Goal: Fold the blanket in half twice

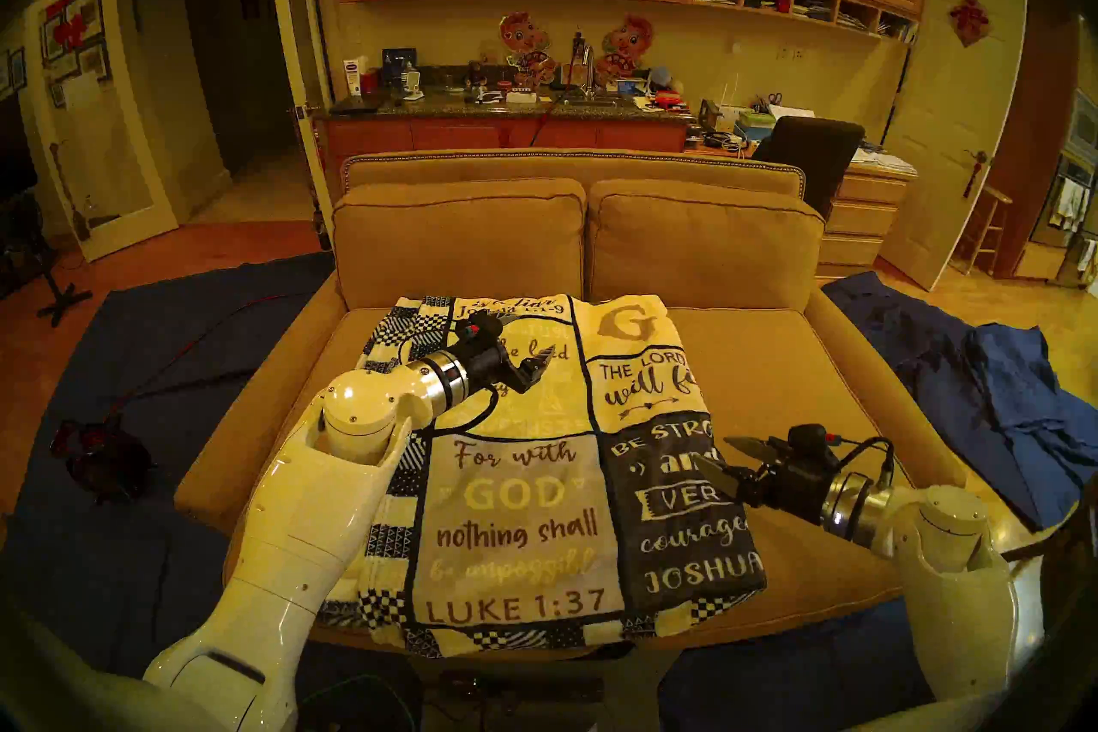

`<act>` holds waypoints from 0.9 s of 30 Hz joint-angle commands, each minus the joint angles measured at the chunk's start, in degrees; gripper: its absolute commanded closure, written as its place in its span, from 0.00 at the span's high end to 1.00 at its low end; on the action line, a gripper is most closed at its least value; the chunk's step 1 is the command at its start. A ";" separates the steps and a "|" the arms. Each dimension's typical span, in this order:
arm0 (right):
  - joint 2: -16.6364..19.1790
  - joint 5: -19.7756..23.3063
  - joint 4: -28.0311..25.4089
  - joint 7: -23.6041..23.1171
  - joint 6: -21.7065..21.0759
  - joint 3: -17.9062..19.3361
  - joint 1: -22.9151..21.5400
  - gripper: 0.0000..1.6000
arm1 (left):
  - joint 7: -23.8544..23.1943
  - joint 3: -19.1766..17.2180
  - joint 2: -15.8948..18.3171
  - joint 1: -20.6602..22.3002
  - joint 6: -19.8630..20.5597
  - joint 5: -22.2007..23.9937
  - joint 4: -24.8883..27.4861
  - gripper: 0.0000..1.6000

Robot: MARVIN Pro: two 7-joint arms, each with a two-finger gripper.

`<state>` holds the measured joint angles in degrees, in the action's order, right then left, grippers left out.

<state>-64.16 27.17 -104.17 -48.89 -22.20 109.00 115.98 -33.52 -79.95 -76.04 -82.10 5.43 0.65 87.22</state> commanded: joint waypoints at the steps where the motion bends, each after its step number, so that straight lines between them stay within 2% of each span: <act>1: 3.65 1.87 0.99 4.10 -3.22 -3.38 -6.31 1.00 | 0.70 -0.71 -0.83 1.74 -1.28 0.56 -2.30 1.00; 4: 4.01 2.39 2.96 5.71 -4.15 -5.72 -9.22 1.00 | 0.78 -0.84 -1.05 1.75 -1.86 0.88 -3.04 1.00; 5: 4.35 3.20 2.56 6.70 -3.98 -6.06 -8.62 1.00 | 0.77 -0.91 -1.07 1.66 -1.92 0.98 -2.99 1.00; 6: 4.20 3.02 3.42 7.00 -4.38 -6.81 -10.12 1.00 | 0.79 -0.97 -1.05 1.60 -2.06 1.03 -3.13 1.00; 11: 4.79 4.21 4.42 9.54 -4.98 -8.74 -12.28 1.00 | 0.92 -1.28 -0.98 1.49 -2.67 1.24 -3.77 1.00; 12: 4.72 4.00 5.51 9.67 -5.46 -9.32 -14.05 1.00 | 0.94 -1.39 -0.95 1.45 -2.79 1.32 -3.83 1.00; 13: 5.02 4.38 5.07 10.22 -5.28 -9.25 -13.41 1.00 | 0.94 -1.47 -0.90 1.42 -2.88 1.36 -3.88 1.00; 16: 5.39 4.05 7.00 11.53 -6.06 -10.74 -16.23 1.00 | 0.96 -1.80 -0.80 1.29 -3.27 1.57 -4.14 1.00; 17: 5.65 4.19 6.51 12.43 -5.80 -10.68 -15.24 1.00 | 0.99 -1.87 -0.79 1.25 -3.32 1.61 -4.19 1.00; 22: 5.79 3.55 10.29 14.27 -6.53 -13.52 -19.48 1.00 | 0.87 -2.19 -0.68 0.90 -3.83 1.88 -4.16 1.00; 23: 5.83 3.78 10.16 14.82 -6.34 -13.55 -19.02 1.00 | 0.82 -2.27 -0.63 0.80 -3.94 1.94 -4.09 1.00; 26: 5.83 3.20 13.09 15.66 -6.99 -15.26 -21.97 1.00 | 0.56 -2.50 -0.50 0.58 -4.17 2.11 -3.81 1.00; 27: 5.97 3.39 13.05 16.00 -6.70 -15.31 -21.45 1.00 | 0.46 -2.57 -0.46 0.53 -4.27 2.16 -3.79 1.00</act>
<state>-58.93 30.88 -93.64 -34.75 -28.89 95.43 100.15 -32.47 -82.04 -76.91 -81.75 2.28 2.29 82.66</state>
